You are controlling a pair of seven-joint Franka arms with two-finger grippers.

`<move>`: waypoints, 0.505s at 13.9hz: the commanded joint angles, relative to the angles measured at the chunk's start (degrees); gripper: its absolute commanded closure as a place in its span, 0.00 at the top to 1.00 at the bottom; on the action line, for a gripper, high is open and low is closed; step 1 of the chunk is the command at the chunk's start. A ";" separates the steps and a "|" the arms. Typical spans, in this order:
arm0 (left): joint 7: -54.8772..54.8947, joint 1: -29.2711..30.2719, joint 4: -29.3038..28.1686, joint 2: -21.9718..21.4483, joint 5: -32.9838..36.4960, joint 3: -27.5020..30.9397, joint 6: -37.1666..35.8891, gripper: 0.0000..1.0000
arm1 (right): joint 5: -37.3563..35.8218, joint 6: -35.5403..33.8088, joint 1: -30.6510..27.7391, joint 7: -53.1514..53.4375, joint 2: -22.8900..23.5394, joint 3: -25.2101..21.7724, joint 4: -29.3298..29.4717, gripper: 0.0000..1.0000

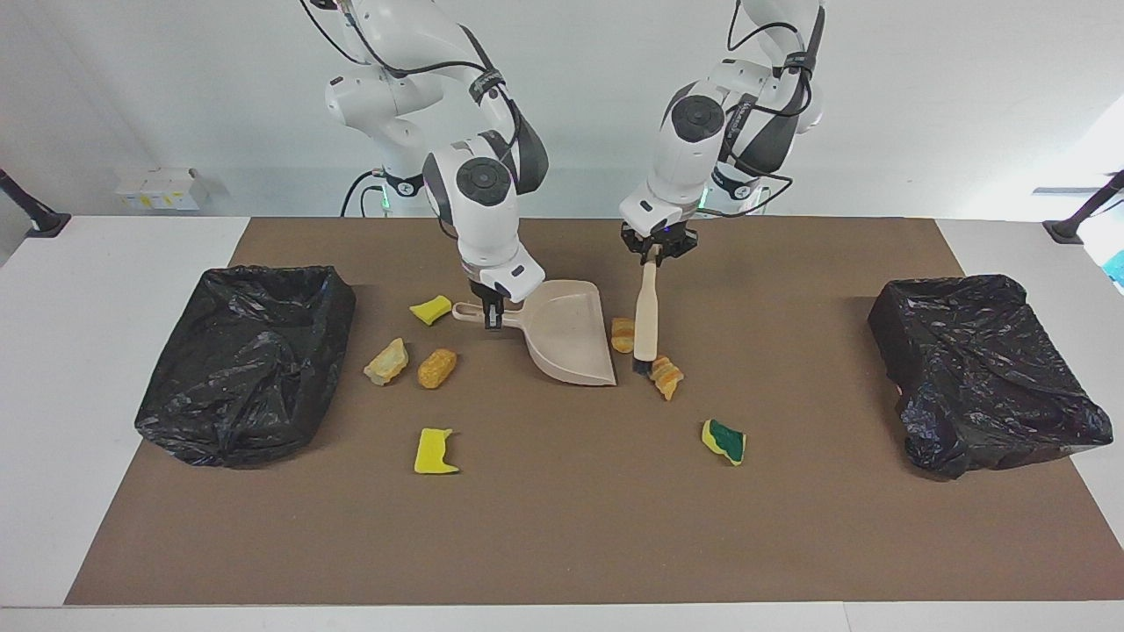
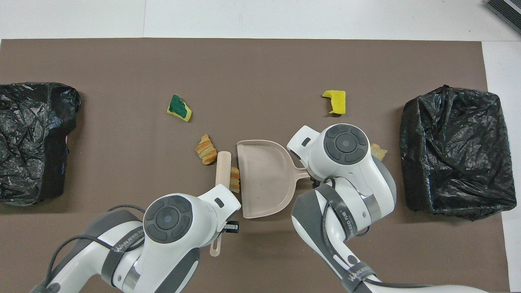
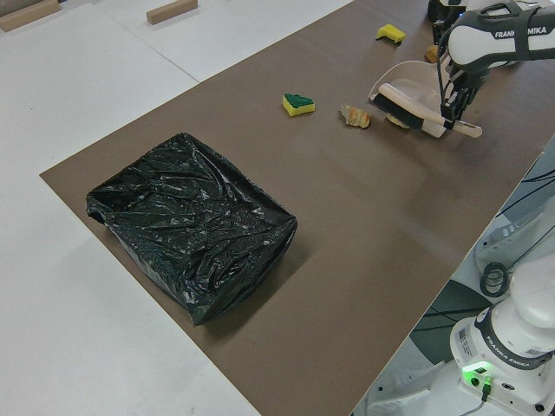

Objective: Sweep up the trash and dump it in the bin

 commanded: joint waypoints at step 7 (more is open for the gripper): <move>22.89 17.71 15.00 13.10 9.47 -0.36 -2.00 0.00 | 1.17 -0.08 -0.67 -1.29 -1.06 0.06 -0.99 0.00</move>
